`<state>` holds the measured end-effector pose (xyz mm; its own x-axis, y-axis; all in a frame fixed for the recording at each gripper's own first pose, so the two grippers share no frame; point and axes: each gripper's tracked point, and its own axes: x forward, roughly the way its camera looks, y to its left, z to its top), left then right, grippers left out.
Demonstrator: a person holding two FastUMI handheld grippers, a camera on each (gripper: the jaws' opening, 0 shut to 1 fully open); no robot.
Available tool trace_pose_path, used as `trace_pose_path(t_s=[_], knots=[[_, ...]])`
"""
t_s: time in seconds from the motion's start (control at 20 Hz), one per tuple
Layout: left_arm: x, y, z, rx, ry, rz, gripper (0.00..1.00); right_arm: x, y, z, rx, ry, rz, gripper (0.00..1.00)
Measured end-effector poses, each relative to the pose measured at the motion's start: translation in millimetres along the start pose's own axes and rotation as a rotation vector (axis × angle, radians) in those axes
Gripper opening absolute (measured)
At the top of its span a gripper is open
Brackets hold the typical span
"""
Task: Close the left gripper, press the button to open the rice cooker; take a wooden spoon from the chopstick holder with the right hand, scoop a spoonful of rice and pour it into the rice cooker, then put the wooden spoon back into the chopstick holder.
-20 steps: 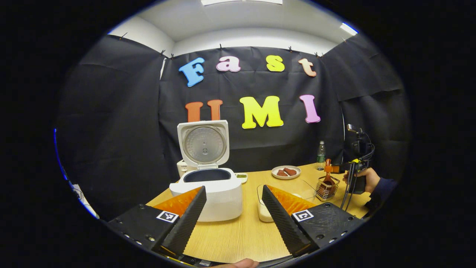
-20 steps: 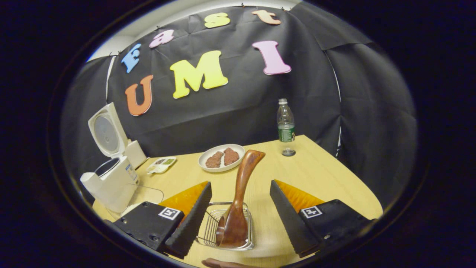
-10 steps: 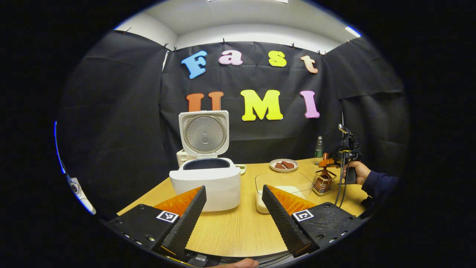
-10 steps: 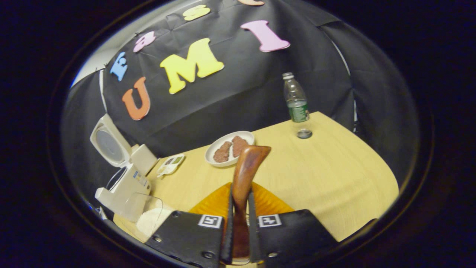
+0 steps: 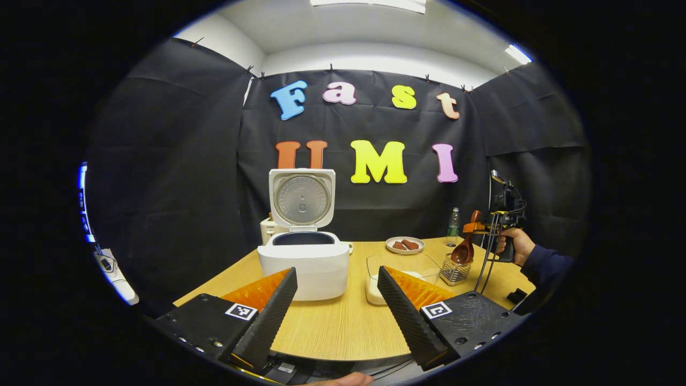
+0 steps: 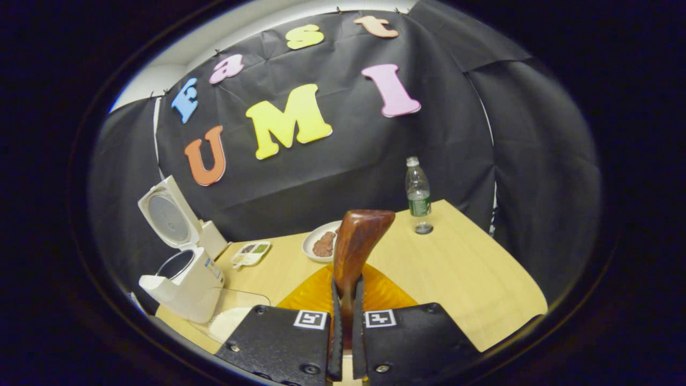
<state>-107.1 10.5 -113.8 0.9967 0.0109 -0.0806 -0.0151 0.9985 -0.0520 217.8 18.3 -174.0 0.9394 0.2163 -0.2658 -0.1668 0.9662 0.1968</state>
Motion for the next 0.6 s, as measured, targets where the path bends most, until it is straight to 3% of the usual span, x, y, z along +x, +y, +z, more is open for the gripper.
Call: trace_pose_path(t_s=[0.05,0.4,0.6], knots=[[-5.2,2.3,1.5,-0.003,-0.009,-0.001,0.95,-6.4,6.8,6.5,-0.02,-0.018,-0.009,0.09],[-25.4,14.8,2.6,0.001,-0.026,-0.023,0.95,-36.0,86.8,40.9,-0.165,-0.145,-0.044,0.1],[-26.7,20.8,-6.5,0.059,-0.015,-0.02,0.95,-31.0,138.3,17.5,-0.194,-0.167,-0.02,0.1]])
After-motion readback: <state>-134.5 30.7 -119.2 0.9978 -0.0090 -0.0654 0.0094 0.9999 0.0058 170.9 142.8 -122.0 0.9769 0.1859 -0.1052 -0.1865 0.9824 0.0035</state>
